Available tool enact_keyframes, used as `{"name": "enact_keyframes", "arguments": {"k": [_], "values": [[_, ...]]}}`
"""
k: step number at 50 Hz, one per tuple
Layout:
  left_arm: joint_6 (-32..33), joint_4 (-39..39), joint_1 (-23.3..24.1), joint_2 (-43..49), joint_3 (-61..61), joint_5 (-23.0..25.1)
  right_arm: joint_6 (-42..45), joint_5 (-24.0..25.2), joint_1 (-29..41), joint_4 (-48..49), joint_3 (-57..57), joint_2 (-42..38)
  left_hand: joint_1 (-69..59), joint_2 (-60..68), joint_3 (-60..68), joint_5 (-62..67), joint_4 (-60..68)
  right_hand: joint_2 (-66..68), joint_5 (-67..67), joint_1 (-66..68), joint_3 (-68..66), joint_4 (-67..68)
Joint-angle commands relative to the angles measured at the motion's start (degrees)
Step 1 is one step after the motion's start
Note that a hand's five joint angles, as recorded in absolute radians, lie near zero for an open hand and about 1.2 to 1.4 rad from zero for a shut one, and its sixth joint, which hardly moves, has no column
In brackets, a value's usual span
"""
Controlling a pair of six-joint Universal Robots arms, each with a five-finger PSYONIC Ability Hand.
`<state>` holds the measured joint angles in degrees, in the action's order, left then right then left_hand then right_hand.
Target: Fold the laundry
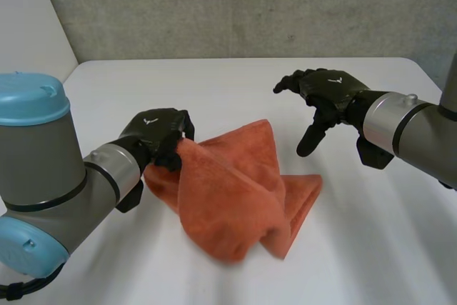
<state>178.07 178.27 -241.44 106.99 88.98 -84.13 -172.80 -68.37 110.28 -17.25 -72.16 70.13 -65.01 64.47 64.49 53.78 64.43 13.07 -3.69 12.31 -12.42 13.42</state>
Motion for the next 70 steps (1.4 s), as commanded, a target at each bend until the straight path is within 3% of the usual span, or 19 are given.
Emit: {"name": "enact_keyframes", "arguments": {"k": [1,13,17,19,32,42,50,57,70], "values": [[0.4,0.1,-1.0,0.0,1.1,-0.1,-2.4,-0.6,0.9,-2.8,-0.4,-6.5,-4.2,4.8,4.8,5.5,4.8,-1.1,1.8,-0.4,0.5,-1.5],[1.6,0.2,-3.1,-0.1,2.1,-0.2,-8.8,-0.1,0.2,-1.0,-11.9,-6.4,-2.6,3.1,3.1,3.8,3.2,-0.3,0.9,0.5,-0.4,-0.6],[2.0,0.1,-3.9,0.0,2.3,-0.2,-8.4,0.1,0.0,1.3,-16.0,-2.7,16.9,-16.4,-16.4,-15.7,-16.3,0.7,-0.1,1.5,-1.4,0.4],[2.5,0.1,-4.0,-0.1,2.5,-0.2,-7.6,0.2,0.0,2.3,-17.8,-0.8,17.1,-16.6,-16.6,-15.9,-16.5,1.2,-0.6,2.0,-1.9,0.9],[6.0,0.6,-4.5,-3.5,7.4,0.2,15.1,-0.8,-5.0,3.2,-26.9,3.3,14.4,-13.9,-13.9,-13.2,-13.8,8.3,-7.7,9.0,-8.9,7.9],[6.0,0.7,-4.6,-4.4,8.7,0.0,16.9,-0.3,-4.9,7.2,-28.7,3.0,12.1,-11.5,-11.5,-10.8,-11.5,10.6,-10.0,11.4,-11.3,10.3],[6.0,0.7,-5.3,-8.7,10.2,0.1,14.8,-0.3,-4.3,10.5,-30.1,3.0,12.6,-12.0,-12.1,-11.3,-12.0,18.7,-18.1,19.5,-19.4,18.4],[6.0,0.7,-5.4,-11.4,11.5,0.1,5.5,-0.3,-1.3,10.0,-30.2,2.7,10.1,-9.5,-9.5,-8.8,-9.5,21.4,-20.8,22.2,-22.1,21.1],[6.0,1.0,-5.5,-11.5,12.2,0.2,-4.8,4.6,3.1,6.3,-29.9,2.5,-14.2,14.7,14.7,15.4,14.7,16.5,-15.9,17.3,-17.2,16.2]]}}
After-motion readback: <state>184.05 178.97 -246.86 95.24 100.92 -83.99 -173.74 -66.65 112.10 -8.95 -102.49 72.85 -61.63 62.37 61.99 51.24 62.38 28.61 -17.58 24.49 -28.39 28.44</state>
